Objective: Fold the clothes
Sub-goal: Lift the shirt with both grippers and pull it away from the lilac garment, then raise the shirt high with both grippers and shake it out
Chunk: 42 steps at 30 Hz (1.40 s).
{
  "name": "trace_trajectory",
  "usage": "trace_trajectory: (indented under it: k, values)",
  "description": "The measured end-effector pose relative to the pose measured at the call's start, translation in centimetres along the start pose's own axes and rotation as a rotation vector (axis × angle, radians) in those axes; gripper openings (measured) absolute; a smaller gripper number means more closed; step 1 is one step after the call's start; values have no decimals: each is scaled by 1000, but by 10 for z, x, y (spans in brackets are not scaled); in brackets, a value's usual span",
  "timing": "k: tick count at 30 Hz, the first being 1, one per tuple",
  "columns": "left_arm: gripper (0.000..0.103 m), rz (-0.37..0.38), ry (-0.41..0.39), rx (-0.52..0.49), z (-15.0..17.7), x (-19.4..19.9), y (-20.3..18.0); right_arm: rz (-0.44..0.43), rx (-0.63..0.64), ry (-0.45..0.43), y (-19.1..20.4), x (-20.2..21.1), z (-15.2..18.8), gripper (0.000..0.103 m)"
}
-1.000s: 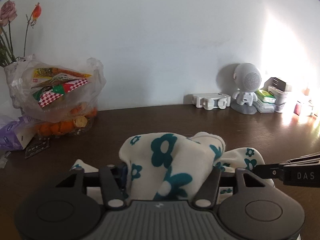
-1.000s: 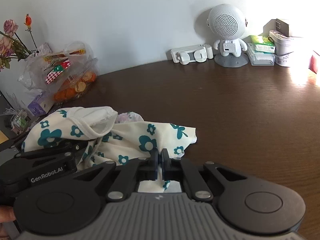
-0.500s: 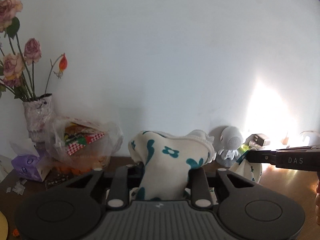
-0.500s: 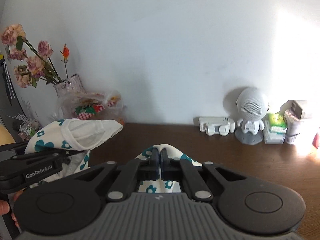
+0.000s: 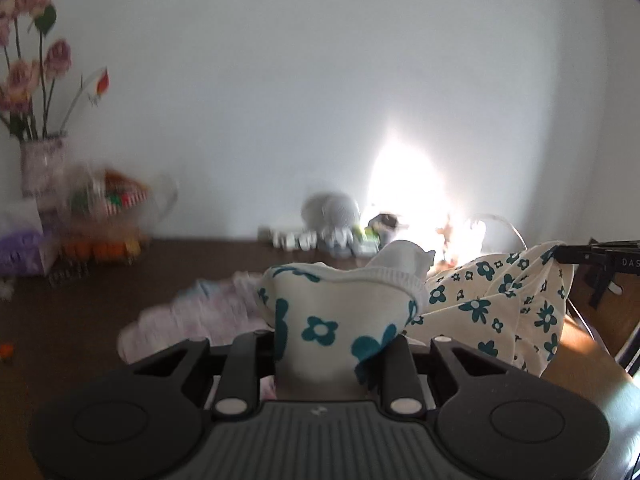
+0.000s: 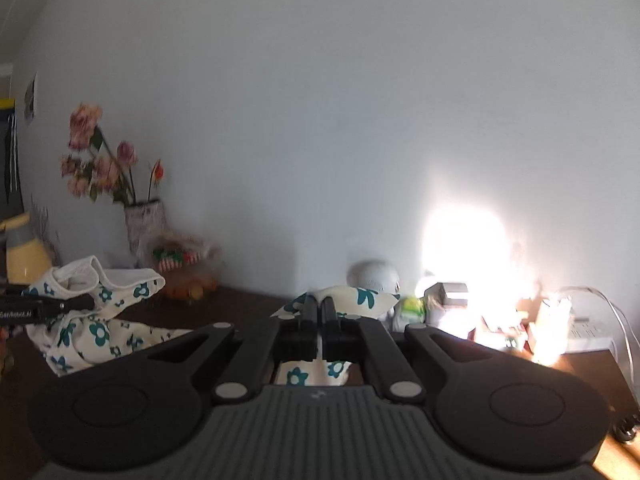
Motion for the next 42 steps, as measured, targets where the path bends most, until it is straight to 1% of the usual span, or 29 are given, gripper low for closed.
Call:
trace_trajectory:
  k: [1,3,5,6,8,9,11,12,13,14,15,16,18,19,21,23,25,27,30,33,35,39,42]
  values:
    - [21,14,38,17,18,-3,-1,-1,1,48,-2,8,22,1]
    - [21,20,81,45,45,-5,-1,-7,-17,140,-3,20,67,1]
    - [21,4,106,104,66,-5,4,-3,-49,191,-2,30,102,1]
    - [21,-5,102,128,71,-1,7,-1,-70,207,-3,34,116,1]
    - [23,-25,100,168,80,8,12,-6,-110,223,-8,37,131,1]
    - [26,-44,118,190,85,10,18,-9,-130,230,-10,39,137,1]
    - [35,-104,154,212,90,14,30,-3,-155,269,-14,36,152,3]
    - [43,-144,163,205,93,19,33,1,-167,290,-16,34,159,7]
    - [53,-188,161,195,95,26,35,13,-174,304,-18,34,166,15]
    - [61,-231,159,184,97,33,38,28,-179,317,-19,34,172,22]
    - [75,-271,142,172,99,44,39,43,-184,329,-20,34,179,38]
    - [79,-297,119,161,98,55,40,45,-189,334,-21,37,184,50]
    - [80,-288,81,140,92,72,38,40,-196,344,-22,43,194,60]
    - [86,-283,63,130,88,81,36,37,-203,350,-22,45,198,65]
    - [94,-269,31,95,79,89,29,18,-227,362,-20,42,207,71]
    - [95,-281,43,56,74,86,23,-8,-259,376,-17,35,215,73]
    - [95,-283,93,26,74,71,19,-39,-290,387,-12,26,221,73]
    - [95,-288,141,8,77,56,18,-67,-303,391,-6,17,223,77]
    - [94,-335,188,29,85,42,30,-66,-311,382,-2,6,225,78]
    - [94,-344,211,71,93,47,47,-65,-349,372,-7,1,224,78]
    - [94,-290,209,58,98,58,50,-72,-362,373,-9,2,225,78]
    - [94,-234,214,-4,104,77,46,-90,-358,378,-7,9,227,78]
    - [94,-166,223,-64,105,78,31,-121,-259,377,19,14,227,78]
Point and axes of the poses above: each gripper's, at about its wrist camera, not at the fingertips, and x roughly against the way its jaws point, y to its left, z to its underside, the point moved 2 cm from there along -x, roughly the way its jaws point, and after that the axes turned 1 degree about y, right-handed, at the moved point
